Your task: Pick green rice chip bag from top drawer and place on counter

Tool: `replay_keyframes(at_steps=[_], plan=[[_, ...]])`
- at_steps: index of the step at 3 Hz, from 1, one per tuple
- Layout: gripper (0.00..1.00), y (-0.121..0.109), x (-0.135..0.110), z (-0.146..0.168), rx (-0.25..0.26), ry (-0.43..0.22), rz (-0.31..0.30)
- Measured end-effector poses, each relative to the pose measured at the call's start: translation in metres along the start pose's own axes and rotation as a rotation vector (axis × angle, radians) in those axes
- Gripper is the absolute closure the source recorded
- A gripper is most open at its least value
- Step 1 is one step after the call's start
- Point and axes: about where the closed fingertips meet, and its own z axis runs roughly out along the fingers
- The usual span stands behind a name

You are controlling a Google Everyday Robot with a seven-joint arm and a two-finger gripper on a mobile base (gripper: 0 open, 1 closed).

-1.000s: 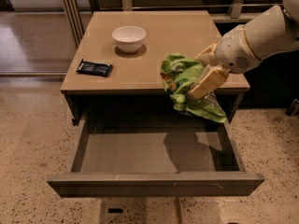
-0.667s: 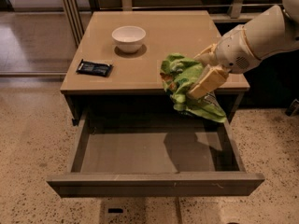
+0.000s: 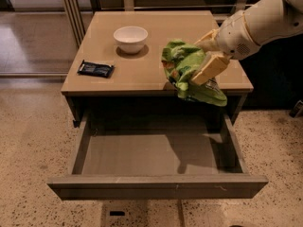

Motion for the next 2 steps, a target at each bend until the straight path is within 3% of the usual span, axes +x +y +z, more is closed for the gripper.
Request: replay_keyframes(at_steps=[1,2], plan=[[1.00,-0.038,-0.001,0.008,0.018,-0.026,-0.024],[1.00,-0.055,0.000,0.013,0.026,-0.040,-0.028]])
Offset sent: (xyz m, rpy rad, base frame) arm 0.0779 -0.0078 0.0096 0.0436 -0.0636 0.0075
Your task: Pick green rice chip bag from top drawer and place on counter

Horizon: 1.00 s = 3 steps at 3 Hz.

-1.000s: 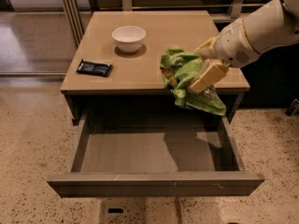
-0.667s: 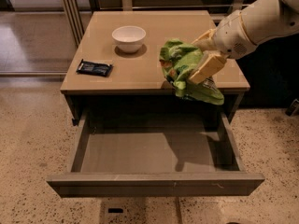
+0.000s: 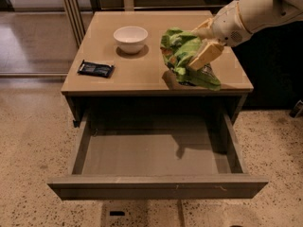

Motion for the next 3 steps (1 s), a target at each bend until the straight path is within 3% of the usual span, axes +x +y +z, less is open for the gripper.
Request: replay_keyframes(at_steps=[3], plan=[[1.00,-0.063,0.039,0.038,0.057,-0.054,0.085]])
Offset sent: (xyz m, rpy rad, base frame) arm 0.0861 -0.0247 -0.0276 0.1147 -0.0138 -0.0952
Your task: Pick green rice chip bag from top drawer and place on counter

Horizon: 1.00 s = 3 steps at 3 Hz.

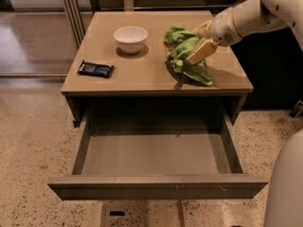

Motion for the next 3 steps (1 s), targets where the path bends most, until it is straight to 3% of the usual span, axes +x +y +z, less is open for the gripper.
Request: replay_keyframes(at_steps=[2,3], plan=[[1.00,-0.012,0.019,0.022,-0.012,0.043,0.017],[0.73,-0.012,0.019,0.022,-0.012,0.043,0.017]])
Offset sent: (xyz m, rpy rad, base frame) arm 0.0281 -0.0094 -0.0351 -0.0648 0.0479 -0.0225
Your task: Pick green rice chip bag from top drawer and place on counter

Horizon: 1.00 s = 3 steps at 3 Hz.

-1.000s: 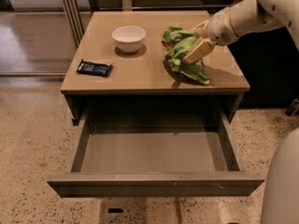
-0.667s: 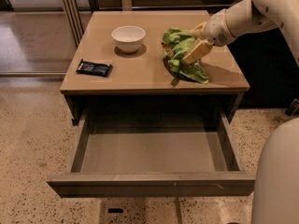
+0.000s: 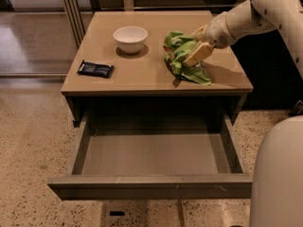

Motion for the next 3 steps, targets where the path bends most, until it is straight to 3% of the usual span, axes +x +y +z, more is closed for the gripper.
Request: replay_keyframes(at_steps=[3], plan=[[0.03,0.0000,0.0000,0.0001,0.000,0.000,0.000]])
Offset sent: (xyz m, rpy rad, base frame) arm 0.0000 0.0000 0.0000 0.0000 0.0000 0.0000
